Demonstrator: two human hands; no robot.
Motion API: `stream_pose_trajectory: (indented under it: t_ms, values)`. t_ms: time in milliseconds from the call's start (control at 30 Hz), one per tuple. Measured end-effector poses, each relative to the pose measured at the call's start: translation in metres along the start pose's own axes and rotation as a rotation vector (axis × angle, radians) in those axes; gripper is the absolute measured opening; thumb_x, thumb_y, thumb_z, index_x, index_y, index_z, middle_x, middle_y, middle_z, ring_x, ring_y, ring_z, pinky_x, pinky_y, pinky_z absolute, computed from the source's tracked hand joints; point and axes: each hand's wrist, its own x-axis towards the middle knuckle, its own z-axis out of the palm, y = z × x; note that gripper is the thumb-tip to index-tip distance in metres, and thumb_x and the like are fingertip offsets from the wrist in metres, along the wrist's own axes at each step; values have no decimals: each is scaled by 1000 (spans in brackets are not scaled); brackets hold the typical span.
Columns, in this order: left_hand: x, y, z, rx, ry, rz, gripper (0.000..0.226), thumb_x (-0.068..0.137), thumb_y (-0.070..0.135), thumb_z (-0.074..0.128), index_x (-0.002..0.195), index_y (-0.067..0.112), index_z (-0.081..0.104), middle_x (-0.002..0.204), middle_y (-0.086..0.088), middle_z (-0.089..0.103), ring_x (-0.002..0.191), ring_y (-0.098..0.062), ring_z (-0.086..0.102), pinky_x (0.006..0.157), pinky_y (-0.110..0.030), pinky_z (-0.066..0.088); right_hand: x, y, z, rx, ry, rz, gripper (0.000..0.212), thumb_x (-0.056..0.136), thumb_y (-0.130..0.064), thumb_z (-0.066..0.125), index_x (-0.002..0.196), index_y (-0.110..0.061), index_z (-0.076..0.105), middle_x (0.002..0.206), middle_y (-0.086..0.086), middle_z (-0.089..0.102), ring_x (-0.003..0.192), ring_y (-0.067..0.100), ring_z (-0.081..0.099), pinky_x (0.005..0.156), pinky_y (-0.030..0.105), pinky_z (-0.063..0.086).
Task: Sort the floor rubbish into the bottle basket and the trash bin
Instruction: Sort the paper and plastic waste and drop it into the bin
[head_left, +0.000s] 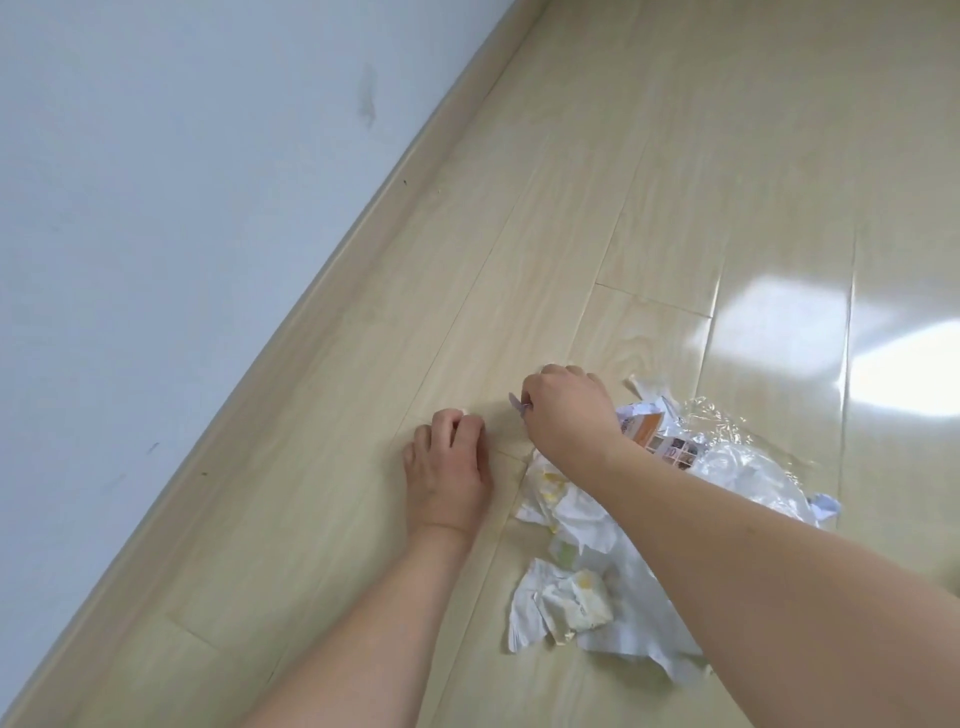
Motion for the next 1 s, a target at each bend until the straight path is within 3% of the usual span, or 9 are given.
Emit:
stream_pose_trajectory:
  t_ms: [133,233,333,433,600,700,800,933,1000]
  values:
    - [4,-3,-7,14,-68,-57,19,92,28,41,92,21,59,102,1,59,82,-26,54,74,-38,42,-38,7,-37,216,60,35,30,99,-22,43,85,-7,65,92,6,58,82,29,58,66,34,43]
    - [23,4,-24,-115,-314,-237,9,93,16,53,87,15,60,103,-8,59,92,-33,57,81,-39,39,-90,25,-84,334,89,90,23,95,-16,46,90,-12,67,93,1,58,82,23,58,72,36,50]
    - [22,40,-67,-240,-502,-420,13,92,7,48,82,13,54,101,-10,60,88,-29,56,69,-33,40,-149,46,-130,328,119,173,19,95,-19,47,87,-15,64,86,-2,60,77,20,55,68,35,49]
    - [0,95,-118,-353,-576,-453,12,92,9,46,83,12,54,87,-3,60,73,-19,52,56,-28,37,-211,64,-173,363,121,289,19,94,-15,48,80,-12,61,78,1,61,66,19,50,62,33,43]
    - [-47,206,-190,-569,-751,-328,15,89,9,51,76,16,56,77,-3,61,68,-22,57,63,-30,46,-332,100,-224,409,204,501,28,93,-16,47,66,-22,53,69,-2,62,60,20,56,55,29,42]
    - [-89,276,-231,-664,-860,-238,14,89,6,54,78,13,57,72,-4,59,59,-19,55,59,-27,44,-407,123,-242,416,249,609,23,95,-20,49,77,-22,63,72,-10,61,66,10,57,60,24,46]
    - [-133,345,-259,-682,-926,-110,12,88,7,56,77,12,56,70,-5,58,54,-18,53,56,-26,43,-476,147,-248,472,317,714,22,96,-27,51,82,-20,67,81,-3,65,77,17,61,71,29,52]
    - [-202,440,-278,-644,-1006,90,12,82,9,58,72,15,56,64,-4,59,57,-21,54,58,-29,44,-570,190,-240,552,366,869,29,95,-23,52,67,-19,56,76,2,60,74,21,57,59,27,41]
    - [-236,478,-277,-619,-1039,174,12,79,10,58,70,17,57,63,-3,59,60,-21,54,60,-29,45,-608,212,-229,581,369,957,37,95,-21,49,59,-18,50,72,6,59,73,25,54,60,28,37]
